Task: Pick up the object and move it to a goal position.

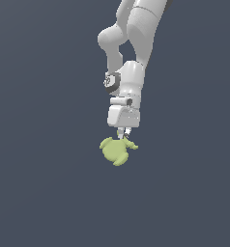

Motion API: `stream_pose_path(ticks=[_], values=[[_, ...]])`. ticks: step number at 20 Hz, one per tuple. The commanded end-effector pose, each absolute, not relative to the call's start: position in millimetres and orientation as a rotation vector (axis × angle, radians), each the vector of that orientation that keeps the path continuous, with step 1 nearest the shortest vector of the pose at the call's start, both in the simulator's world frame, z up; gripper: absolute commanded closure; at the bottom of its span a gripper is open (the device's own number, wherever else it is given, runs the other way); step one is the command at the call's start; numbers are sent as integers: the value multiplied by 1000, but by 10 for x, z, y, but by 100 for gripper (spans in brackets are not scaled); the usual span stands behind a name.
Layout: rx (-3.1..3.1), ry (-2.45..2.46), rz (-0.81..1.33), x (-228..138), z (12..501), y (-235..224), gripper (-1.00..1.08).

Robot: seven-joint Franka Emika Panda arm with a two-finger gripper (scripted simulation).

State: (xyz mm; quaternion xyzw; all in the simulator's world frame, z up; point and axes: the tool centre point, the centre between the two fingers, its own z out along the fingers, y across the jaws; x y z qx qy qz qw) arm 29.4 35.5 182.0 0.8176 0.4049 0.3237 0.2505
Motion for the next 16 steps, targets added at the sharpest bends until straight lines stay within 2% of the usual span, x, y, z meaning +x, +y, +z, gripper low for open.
stream_pose_path(ticks=[1,9,16], values=[[2227,1103,880,314,2050,275,108],[2228,1104,876,390,2625,89,108],[2226,1103,873,434,2887,12,108]])
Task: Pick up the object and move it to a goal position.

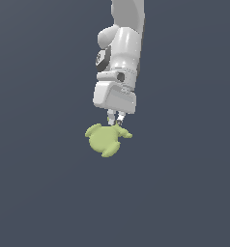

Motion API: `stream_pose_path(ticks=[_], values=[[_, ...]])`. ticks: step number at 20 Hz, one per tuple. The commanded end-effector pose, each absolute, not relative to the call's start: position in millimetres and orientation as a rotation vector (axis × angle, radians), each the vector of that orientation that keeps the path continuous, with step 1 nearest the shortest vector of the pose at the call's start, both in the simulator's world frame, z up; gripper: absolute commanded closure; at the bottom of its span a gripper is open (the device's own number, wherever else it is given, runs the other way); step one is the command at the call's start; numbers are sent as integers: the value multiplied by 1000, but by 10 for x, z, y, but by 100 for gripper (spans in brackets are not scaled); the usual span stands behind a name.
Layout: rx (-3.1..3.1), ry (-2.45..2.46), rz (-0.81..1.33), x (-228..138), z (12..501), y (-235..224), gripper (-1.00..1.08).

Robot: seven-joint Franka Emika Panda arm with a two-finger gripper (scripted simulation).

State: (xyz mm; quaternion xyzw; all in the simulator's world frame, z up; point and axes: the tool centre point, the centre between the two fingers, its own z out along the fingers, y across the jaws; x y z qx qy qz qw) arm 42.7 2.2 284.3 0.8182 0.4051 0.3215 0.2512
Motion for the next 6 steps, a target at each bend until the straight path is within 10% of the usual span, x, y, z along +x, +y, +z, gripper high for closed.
stream_pose_path(ticks=[1,6], values=[[2225,1103,873,438,2906,7,108],[2224,1103,873,446,2949,-5,108]])
